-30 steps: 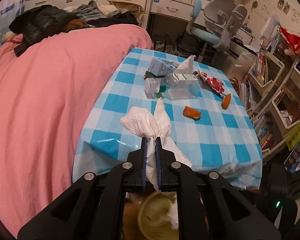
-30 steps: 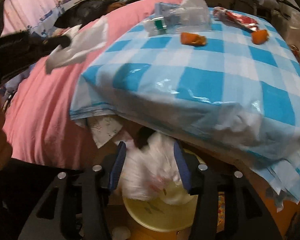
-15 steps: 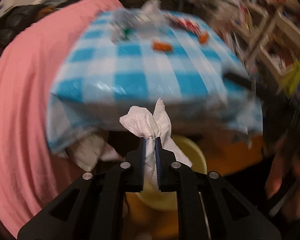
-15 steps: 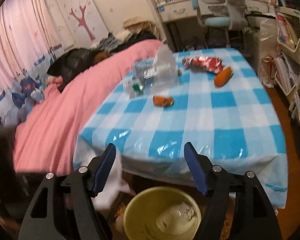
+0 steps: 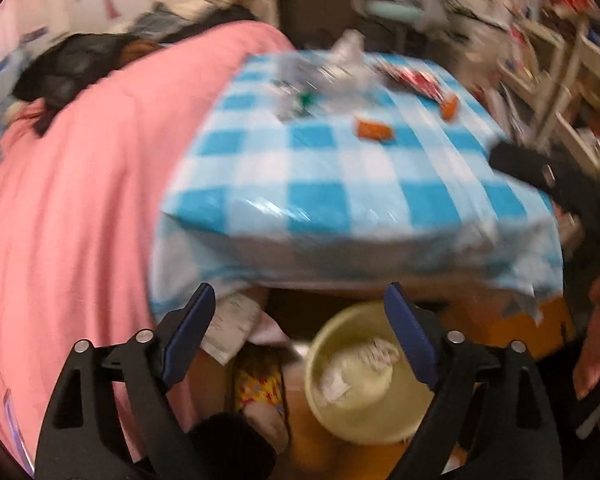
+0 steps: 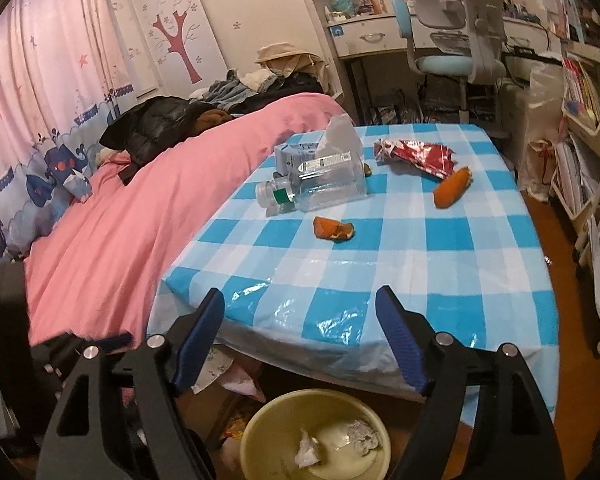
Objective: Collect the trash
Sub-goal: 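Lower both held items into the yellow bin and open both tools, then bring both tools back over the table toward the orange peel and bottle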
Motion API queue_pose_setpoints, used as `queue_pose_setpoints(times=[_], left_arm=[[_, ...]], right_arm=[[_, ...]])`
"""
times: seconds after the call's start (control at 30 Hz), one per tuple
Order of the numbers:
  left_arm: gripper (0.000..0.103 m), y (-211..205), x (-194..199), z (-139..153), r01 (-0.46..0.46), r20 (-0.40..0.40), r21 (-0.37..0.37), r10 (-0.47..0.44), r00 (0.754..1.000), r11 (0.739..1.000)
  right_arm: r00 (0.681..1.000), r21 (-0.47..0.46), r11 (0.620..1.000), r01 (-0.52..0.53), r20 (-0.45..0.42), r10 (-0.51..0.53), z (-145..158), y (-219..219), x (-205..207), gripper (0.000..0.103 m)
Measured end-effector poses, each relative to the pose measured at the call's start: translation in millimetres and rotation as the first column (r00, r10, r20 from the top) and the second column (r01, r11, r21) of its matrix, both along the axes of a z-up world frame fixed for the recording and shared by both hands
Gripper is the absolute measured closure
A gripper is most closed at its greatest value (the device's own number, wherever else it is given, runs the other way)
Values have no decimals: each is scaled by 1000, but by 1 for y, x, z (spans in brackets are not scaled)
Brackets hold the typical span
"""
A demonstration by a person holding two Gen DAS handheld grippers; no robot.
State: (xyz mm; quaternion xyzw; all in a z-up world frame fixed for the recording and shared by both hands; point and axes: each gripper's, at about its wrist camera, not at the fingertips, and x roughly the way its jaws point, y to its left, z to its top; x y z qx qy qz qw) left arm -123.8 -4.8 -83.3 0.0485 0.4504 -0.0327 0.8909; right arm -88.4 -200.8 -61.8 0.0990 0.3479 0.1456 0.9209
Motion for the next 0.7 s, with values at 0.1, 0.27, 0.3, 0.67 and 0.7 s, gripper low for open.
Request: queue_pose_setpoints(times=[0.1, 0.27, 0.3, 0.67, 0.7], left_arm=[[17, 17, 8, 17, -78, 60, -55, 81, 995, 995], [15, 36, 30, 35, -177, 107, -110, 189, 976, 978], [15, 40, 38, 38, -193, 108, -124, 207, 972, 973], [14, 53, 105, 45, -239, 130, -81, 248, 960, 968], [14, 55, 109, 45, -243, 126, -79, 251, 960, 967]], right_arm=[[1000, -11, 1000, 1, -3, -1, 7, -1, 2, 28], [998, -46, 998, -53, 27, 55, 20, 11, 12, 26], [997, -67, 995, -73, 37, 75, 20, 15, 17, 25], [998, -63, 996, -67, 12, 68, 7, 0, 63, 25], [998, -65, 996, -66, 16, 67, 8, 0, 66, 25]])
